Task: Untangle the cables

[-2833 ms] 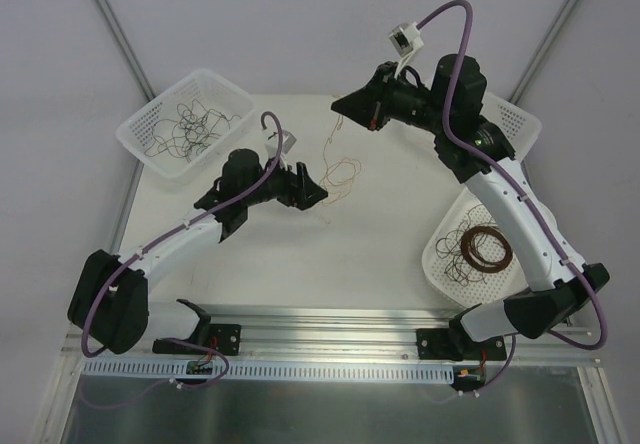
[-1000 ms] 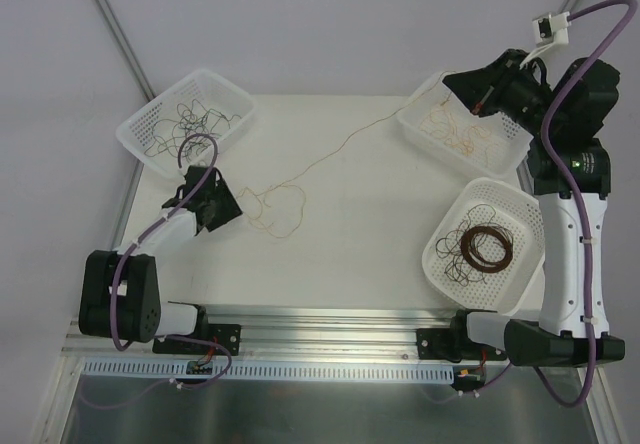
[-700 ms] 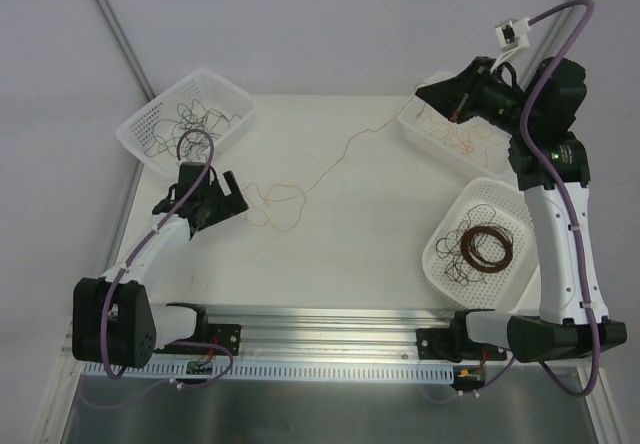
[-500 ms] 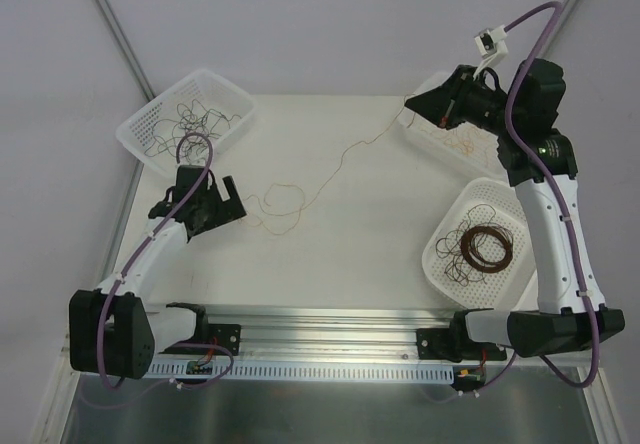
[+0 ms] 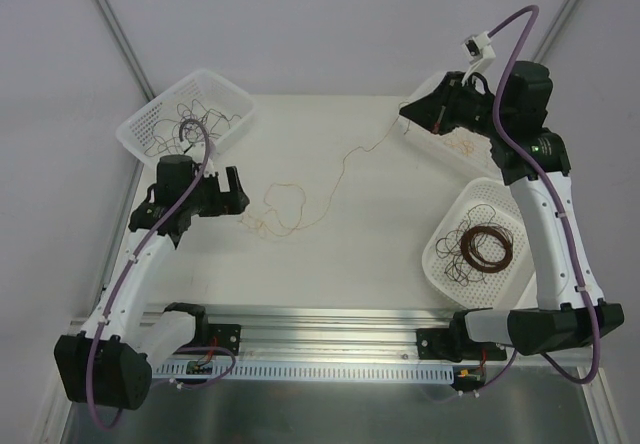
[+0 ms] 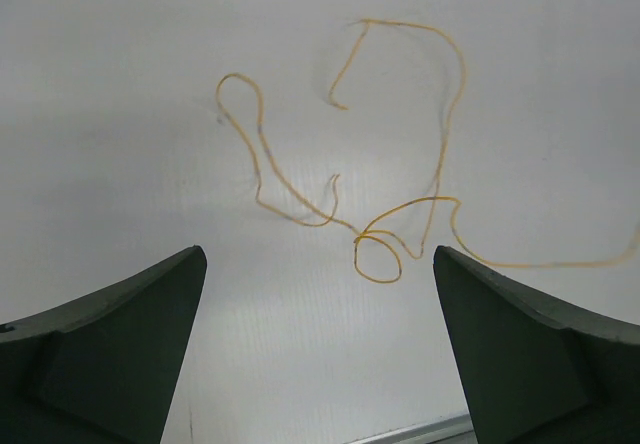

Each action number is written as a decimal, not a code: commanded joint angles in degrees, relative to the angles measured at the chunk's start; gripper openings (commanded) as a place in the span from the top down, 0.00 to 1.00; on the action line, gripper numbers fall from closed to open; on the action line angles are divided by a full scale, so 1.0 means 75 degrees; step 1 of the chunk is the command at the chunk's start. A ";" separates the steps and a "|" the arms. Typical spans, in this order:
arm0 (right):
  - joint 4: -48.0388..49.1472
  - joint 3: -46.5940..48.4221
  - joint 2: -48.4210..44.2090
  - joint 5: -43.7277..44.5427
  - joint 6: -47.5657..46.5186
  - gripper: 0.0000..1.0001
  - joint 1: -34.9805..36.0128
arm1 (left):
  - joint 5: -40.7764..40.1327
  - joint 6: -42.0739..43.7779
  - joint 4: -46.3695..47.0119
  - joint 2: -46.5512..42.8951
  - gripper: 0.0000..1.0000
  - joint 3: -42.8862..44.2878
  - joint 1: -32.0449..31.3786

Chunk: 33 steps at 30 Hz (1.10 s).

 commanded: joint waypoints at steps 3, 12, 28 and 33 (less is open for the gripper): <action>0.0004 -0.0178 0.0075 -0.0006 -0.0338 0.99 0.0365 | 0.2669 0.1839 0.0359 -0.0237 0.01 0.0726 0.0047; -0.0019 -0.0143 0.0227 -0.0088 -0.0444 0.99 0.0705 | 0.3257 0.2684 0.0347 0.1213 0.03 0.1288 -0.1240; -0.0136 -0.0530 0.0204 0.0029 -0.0468 0.99 0.0998 | 0.2859 0.2955 0.0992 0.4824 0.21 0.2460 -0.3187; -0.0089 -0.0729 0.0181 0.0006 -0.0456 0.99 0.1057 | 0.2812 0.2872 0.1015 0.5610 0.32 0.2683 -0.3187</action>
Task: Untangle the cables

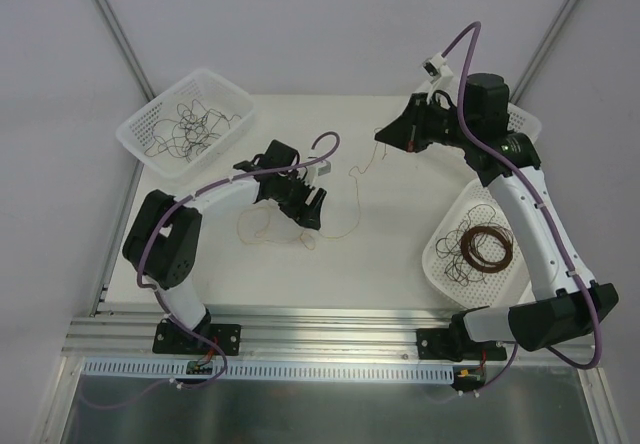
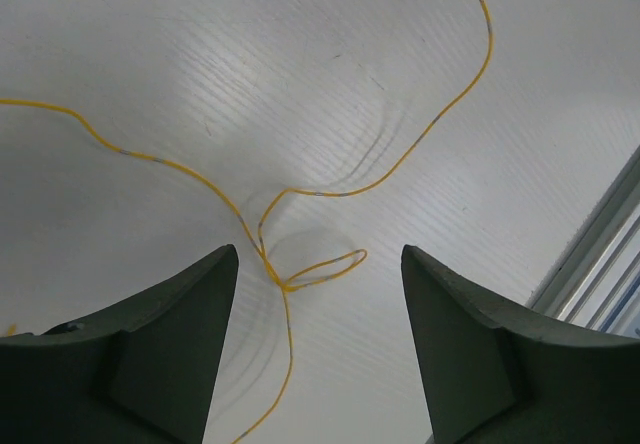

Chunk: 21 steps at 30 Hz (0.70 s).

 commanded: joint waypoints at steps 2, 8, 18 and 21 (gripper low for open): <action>0.0234 -0.0129 -0.0117 -0.0044 -0.0063 0.99 0.0095 | -0.0068 0.0191 0.0187 0.0400 0.41 0.0402 -0.0031; 0.0398 -0.0328 -0.0105 -0.0067 0.0055 0.99 0.0166 | -0.0115 0.0144 0.0223 0.0823 0.53 0.0636 -0.0066; 0.0469 -0.0434 -0.0070 -0.0091 0.0125 0.99 0.0189 | -0.0209 0.0273 0.0234 0.1128 0.61 0.0484 -0.0148; 0.0515 -0.0457 -0.0058 -0.0091 0.0125 0.99 0.0201 | -0.0244 0.0250 0.0234 0.1163 0.64 0.0449 -0.0160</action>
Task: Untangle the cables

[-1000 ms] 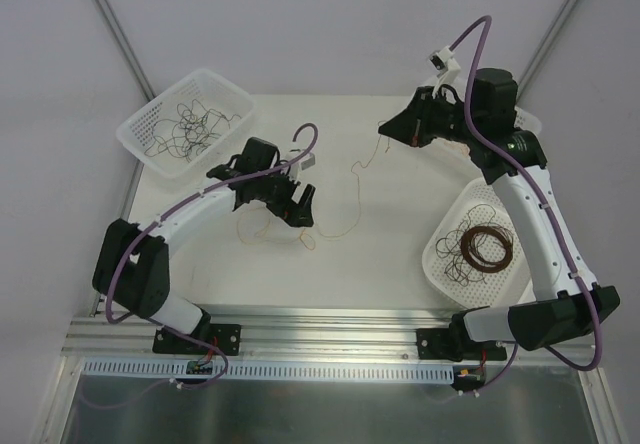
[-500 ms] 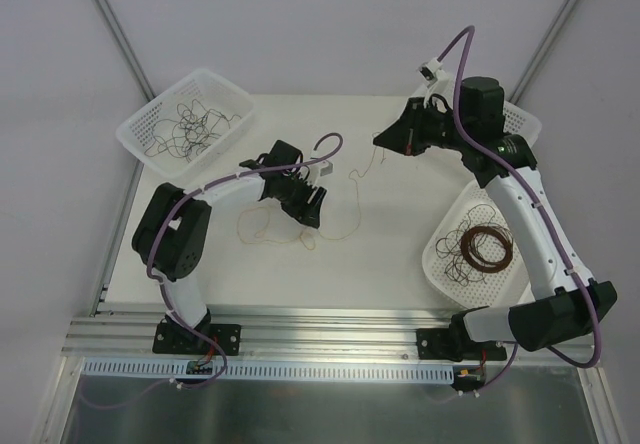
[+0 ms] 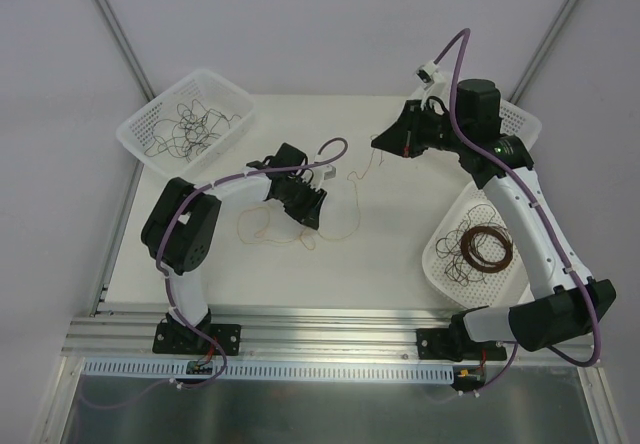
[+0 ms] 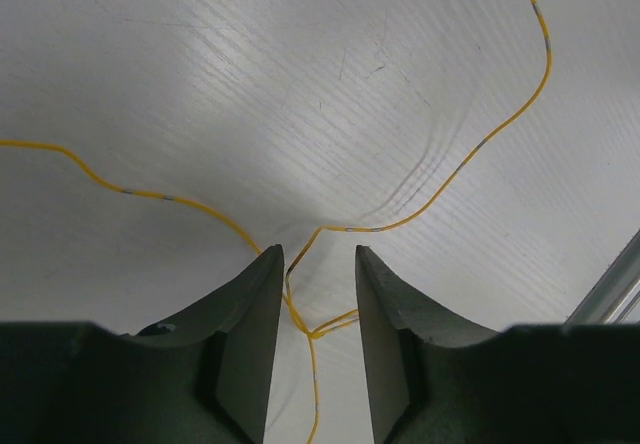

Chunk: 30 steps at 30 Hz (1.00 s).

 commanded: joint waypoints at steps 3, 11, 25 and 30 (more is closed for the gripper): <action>0.0408 -0.0082 -0.0038 -0.0088 0.0088 0.99 0.0093 | -0.0002 0.0177 0.0106 0.0056 0.78 0.0105 -0.0096; 0.0478 -0.0351 -0.0073 0.0018 0.0041 0.99 0.0129 | 0.0161 -0.0034 0.0106 -0.0154 1.00 0.0199 -0.0120; 0.1368 -0.1768 -0.0296 0.1013 0.1175 0.37 0.0584 | -0.1010 -0.3665 0.0095 -0.1362 1.00 0.1452 -0.0108; 0.2211 -0.2587 -0.0295 0.1658 0.1973 0.44 0.1298 | -0.1641 -0.4508 0.0024 -0.1467 1.00 0.1652 -0.0155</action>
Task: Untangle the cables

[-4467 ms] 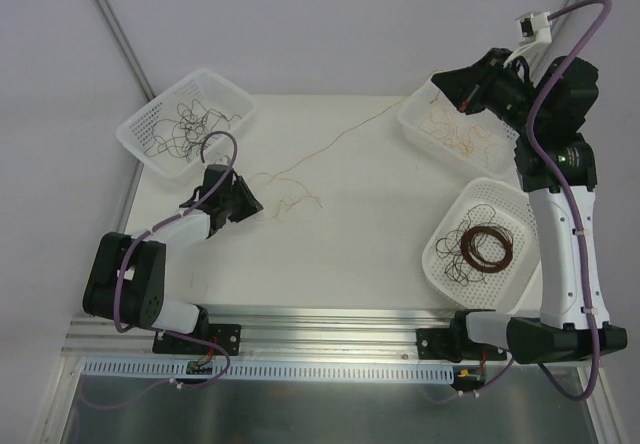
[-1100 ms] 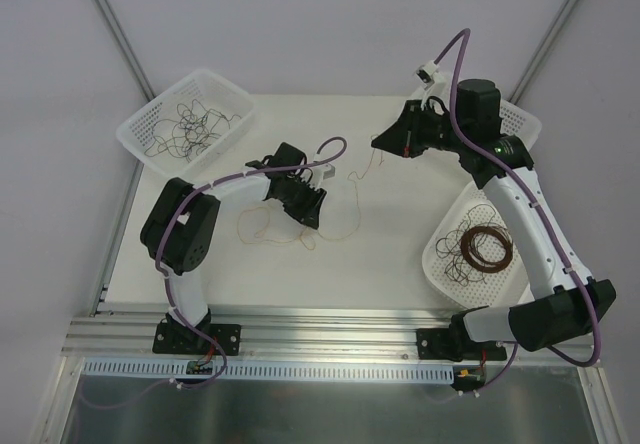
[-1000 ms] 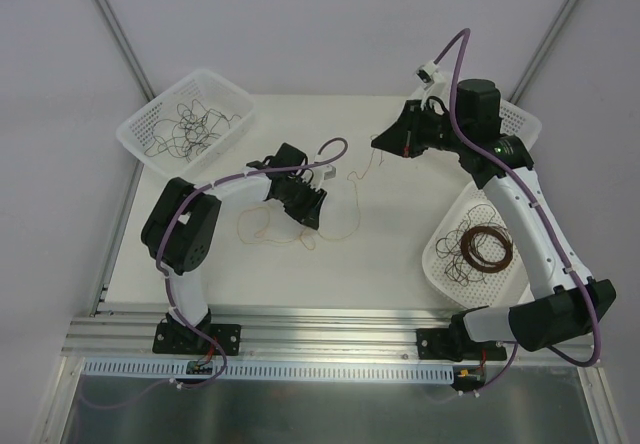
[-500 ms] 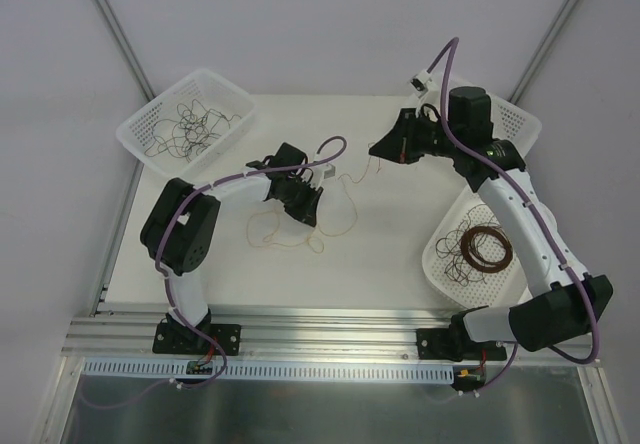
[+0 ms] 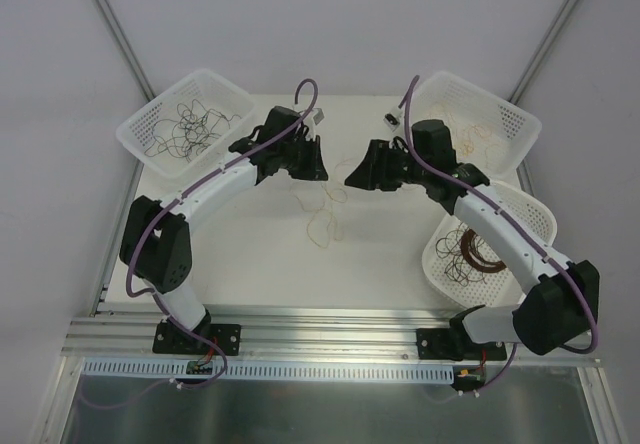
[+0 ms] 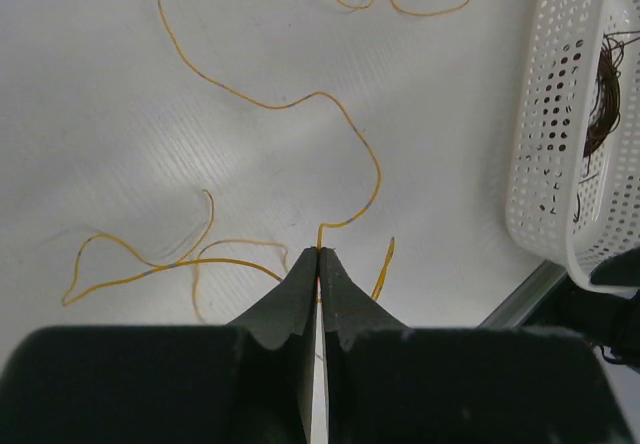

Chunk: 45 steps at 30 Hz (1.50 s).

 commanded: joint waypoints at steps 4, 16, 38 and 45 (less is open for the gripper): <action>0.1311 -0.0425 -0.0228 0.0957 0.0952 0.54 0.0954 | -0.1196 -0.1648 -0.0139 -0.0404 1.00 0.0192 -0.0100; 0.1475 -0.0765 0.0521 0.1779 0.0917 0.58 0.1542 | -0.1759 -0.2235 -0.0175 -0.0498 1.00 0.0439 -0.0158; 0.0937 -0.0333 0.0980 0.2446 0.0239 0.73 0.1824 | -0.1959 -0.2083 -0.0186 -0.0721 1.00 0.0157 -0.0170; -0.0200 0.0055 0.0428 0.3454 -0.0711 0.69 0.1812 | -0.2006 -0.2060 -0.0186 -0.0697 1.00 0.0122 -0.0170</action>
